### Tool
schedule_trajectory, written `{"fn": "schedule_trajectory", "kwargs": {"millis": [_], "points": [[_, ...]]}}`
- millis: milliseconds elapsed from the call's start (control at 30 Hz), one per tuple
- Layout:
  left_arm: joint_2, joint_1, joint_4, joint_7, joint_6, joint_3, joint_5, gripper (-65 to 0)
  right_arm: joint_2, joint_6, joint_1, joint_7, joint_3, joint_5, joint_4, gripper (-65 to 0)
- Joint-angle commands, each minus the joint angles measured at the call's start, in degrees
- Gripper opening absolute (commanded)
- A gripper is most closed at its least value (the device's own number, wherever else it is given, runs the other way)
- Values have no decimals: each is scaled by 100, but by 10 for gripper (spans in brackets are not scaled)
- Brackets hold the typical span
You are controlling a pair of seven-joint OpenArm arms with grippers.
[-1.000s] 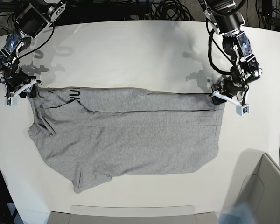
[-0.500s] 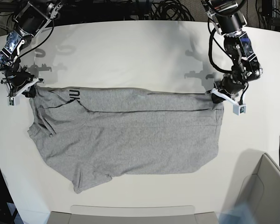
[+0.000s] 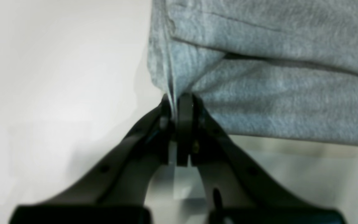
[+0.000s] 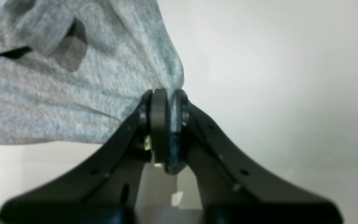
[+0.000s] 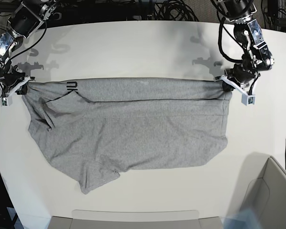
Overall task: Fold the T-shirt properly
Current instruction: 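Drag the folded edge back toward the robot with both grippers, then release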
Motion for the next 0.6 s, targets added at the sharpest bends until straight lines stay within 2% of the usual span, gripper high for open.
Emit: {"fn": "schedule_trajectory", "kwargs": {"millis": [0,200,333,567], "points": [[-113,78,204,-78,36,-24,54,-650,85,91,-201,-458,30,-469,-17,-650],[-201,667,450,-78,27,20,62,-650,-12,91,-720,-405,30,-425,1,-650],[-245,1028,459,-130,18,-6,62,-650,-267,91,-1195,-414,30,-188,511,-650],[-394,1696,723,-139,18,-6,62,-650,-733,91,-1801,-414,39,-170,1434,-650]]}}
